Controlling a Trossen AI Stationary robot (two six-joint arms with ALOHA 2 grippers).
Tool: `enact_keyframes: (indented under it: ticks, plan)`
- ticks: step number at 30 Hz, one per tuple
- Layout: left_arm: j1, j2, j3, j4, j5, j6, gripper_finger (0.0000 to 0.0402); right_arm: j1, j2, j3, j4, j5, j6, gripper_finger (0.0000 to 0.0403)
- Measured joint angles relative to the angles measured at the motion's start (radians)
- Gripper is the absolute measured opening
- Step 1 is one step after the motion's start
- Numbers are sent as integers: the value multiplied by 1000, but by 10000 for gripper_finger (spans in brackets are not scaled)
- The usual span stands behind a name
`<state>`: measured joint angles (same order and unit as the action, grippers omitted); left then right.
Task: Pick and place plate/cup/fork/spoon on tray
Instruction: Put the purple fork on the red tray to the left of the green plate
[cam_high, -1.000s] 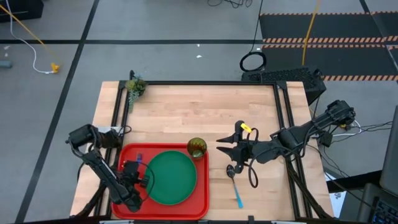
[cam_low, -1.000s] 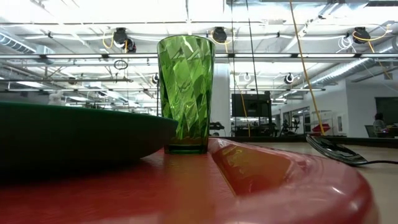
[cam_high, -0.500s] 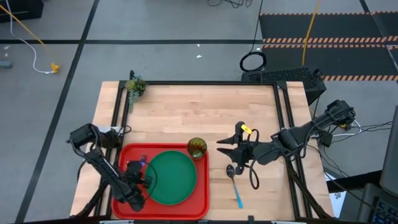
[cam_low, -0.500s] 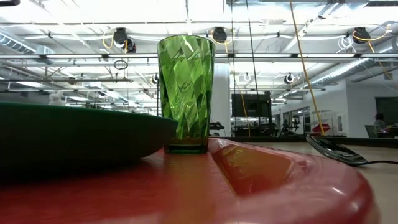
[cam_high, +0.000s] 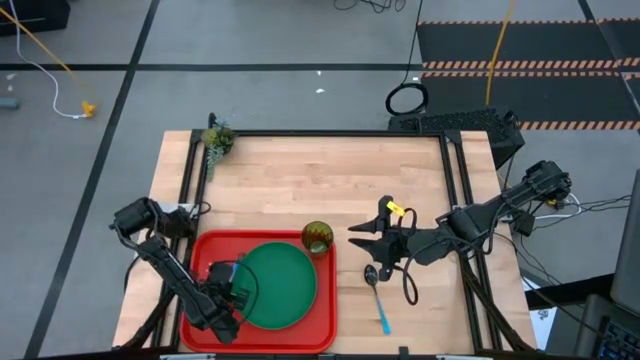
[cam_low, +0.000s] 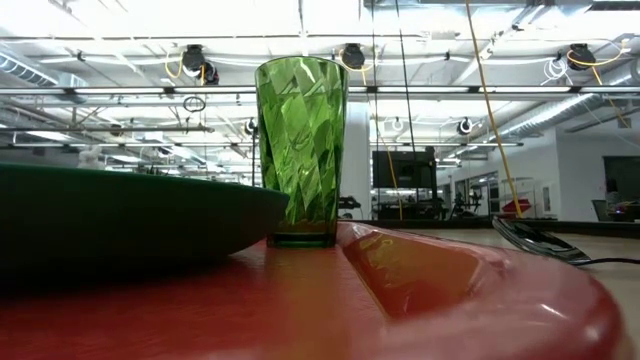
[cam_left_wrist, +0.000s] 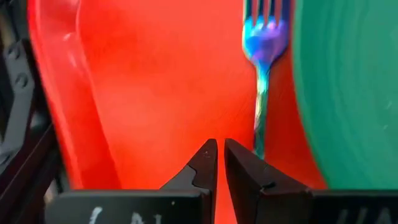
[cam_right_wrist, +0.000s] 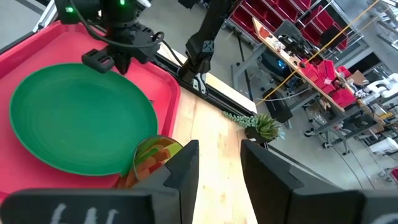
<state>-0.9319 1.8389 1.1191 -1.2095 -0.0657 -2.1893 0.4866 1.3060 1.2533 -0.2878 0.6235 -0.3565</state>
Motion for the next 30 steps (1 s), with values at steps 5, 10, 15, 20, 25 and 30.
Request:
enact_keyframes:
  ticks: [5, 10, 15, 20, 25, 30]
  plan:
    - [-14, 0, 19, 27, 40, 5, 35, 5, 0, 0, 0, 0, 1, 114]
    - [-43, 0, 18, 89, 81, -26, 35, 23, 0, 0, 0, 0, 1, 114]
    - [-76, 0, 18, 133, 92, -83, 35, 46, 0, 0, 0, 0, -22, 114]
    - [-92, 0, 18, 142, 95, -116, 35, 61, 0, 0, 19, 0, -32, 114]
    - [-92, 7, 17, 185, 89, -127, 35, 82, 0, 0, 26, 2, -59, 114]
    - [-80, 7, 17, 208, 84, -127, 35, 92, -1, 0, 28, 3, -67, 114]
